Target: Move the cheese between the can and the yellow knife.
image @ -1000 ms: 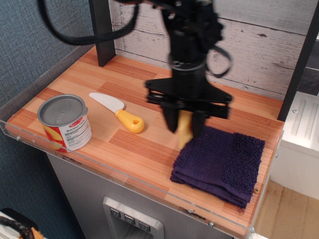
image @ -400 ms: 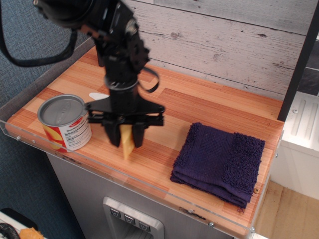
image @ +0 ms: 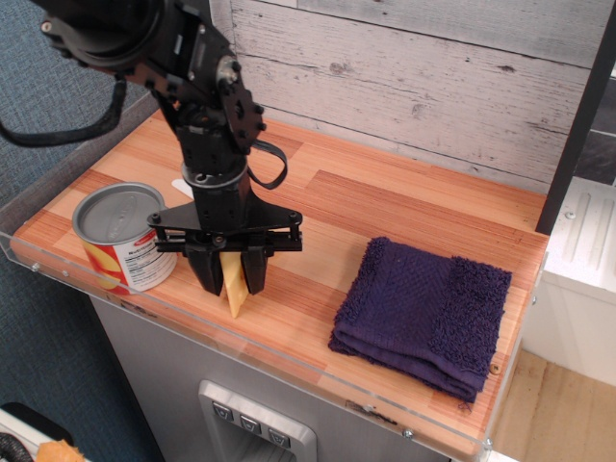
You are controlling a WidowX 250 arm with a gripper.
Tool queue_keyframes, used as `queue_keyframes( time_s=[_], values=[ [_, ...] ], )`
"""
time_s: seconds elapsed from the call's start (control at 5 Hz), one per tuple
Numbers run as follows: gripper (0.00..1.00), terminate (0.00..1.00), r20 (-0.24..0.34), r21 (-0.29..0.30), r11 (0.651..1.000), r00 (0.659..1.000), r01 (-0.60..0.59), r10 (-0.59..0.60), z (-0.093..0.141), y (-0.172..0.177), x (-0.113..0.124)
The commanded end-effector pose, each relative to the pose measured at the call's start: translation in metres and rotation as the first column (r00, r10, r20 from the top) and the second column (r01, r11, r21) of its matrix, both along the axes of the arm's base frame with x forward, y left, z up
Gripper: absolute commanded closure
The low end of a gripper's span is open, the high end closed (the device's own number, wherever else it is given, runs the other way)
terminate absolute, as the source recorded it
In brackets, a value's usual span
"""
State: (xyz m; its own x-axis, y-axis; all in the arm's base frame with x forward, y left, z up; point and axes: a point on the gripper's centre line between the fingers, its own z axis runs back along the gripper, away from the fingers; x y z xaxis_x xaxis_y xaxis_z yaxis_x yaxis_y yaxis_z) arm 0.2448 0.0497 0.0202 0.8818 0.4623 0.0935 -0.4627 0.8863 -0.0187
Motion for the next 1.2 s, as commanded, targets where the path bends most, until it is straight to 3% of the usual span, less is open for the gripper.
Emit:
queue_keyframes(
  time_s=[0.0, 0.4, 0.6, 1.0],
  values=[
    [0.0, 0.0, 0.027, 0.001, 1.0, 1.0, 0.006, -0.006, 0.01, 0.001, -0.007],
    [0.0, 0.0, 0.064, 0.003, 1.0, 0.998, 0.003, -0.003, 0.029, -0.004, -0.007],
    [0.0, 0.0, 0.116, 0.008, 0.999, 0.992, 0.049, -0.05, 0.046, -0.015, -0.005],
    [0.0, 0.0, 0.132, 0.034, 0.993, 0.985, 0.11, -0.114, 0.067, -0.037, 0.013]
  ],
)
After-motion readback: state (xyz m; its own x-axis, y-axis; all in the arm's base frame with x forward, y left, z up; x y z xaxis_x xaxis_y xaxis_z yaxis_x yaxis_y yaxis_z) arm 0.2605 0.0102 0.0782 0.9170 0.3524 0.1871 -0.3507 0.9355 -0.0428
